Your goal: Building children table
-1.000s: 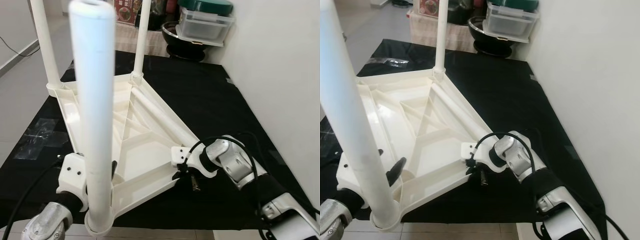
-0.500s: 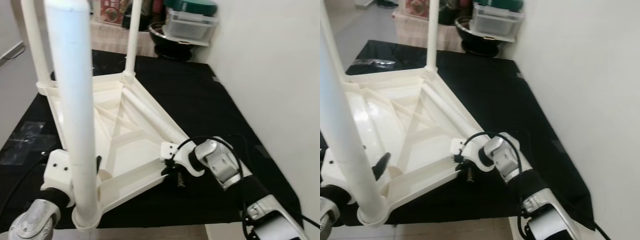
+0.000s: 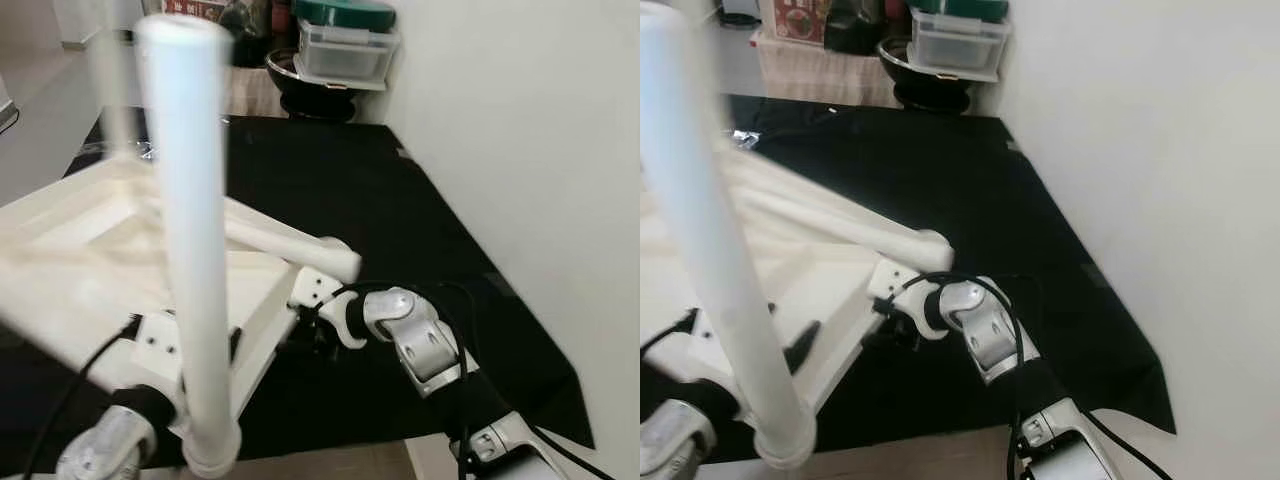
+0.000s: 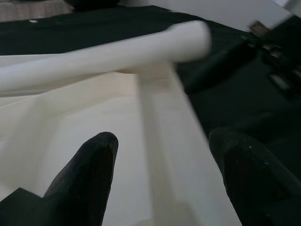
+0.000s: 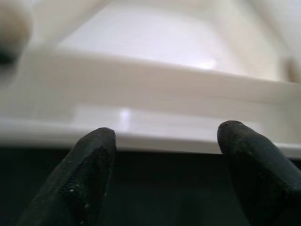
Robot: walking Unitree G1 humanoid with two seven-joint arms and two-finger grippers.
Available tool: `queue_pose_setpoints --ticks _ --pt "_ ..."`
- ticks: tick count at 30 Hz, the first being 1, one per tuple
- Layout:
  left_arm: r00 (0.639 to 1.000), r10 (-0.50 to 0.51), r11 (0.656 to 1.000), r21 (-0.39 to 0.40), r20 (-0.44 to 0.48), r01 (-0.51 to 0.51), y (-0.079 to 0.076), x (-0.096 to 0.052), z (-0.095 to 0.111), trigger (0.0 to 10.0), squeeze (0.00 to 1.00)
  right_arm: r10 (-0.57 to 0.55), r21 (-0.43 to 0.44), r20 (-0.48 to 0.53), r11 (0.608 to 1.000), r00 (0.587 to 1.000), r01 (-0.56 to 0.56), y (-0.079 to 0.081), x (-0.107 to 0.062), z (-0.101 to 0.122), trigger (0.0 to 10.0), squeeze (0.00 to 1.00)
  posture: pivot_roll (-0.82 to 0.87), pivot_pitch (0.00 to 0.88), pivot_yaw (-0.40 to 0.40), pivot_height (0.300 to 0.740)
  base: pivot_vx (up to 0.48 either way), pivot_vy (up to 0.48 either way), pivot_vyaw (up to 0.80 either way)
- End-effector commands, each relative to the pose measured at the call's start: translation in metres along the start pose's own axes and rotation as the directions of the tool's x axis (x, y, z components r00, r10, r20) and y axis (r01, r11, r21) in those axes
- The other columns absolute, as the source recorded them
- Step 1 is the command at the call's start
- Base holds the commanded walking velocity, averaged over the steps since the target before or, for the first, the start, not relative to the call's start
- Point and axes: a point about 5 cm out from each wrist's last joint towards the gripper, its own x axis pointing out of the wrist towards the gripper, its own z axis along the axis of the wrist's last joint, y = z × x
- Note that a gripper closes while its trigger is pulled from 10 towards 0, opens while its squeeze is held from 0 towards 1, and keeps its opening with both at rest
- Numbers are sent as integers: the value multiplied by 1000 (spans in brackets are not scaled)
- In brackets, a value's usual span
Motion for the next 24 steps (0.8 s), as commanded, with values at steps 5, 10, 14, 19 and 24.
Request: queue_pose_setpoints --ticks 5,10,14,19,24 --pt "997 -76 996 -39 -3 76 -12 2 -3 10000 0 -126 -23 90 991 988 128 -18 -7 20 10000 0 29 107 -125 740 0 0 0" --pt "997 -74 997 -35 -2 74 -12 3 -3 10000 0 -196 -5 83 980 977 197 -26 -10 19 10000 0 30 107 -125 740 0 0 0" --pt "997 -76 997 -34 -2 76 -12 2 -4 10000 0 -235 3 60 972 970 236 -32 -12 15 10000 0 30 108 -124 740 0 0 0" --pt "997 -77 996 -35 2 77 -11 3 -3 10000 0 -268 20 39 963 963 267 -37 -13 11 10000 0 29 107 -124 740 0 0 0" --pt "997 -81 996 -36 9 81 -11 4 -2 10000 0 -282 26 45 959 958 281 -38 -13 12 10000 0 29 106 -123 740 0 0 0"
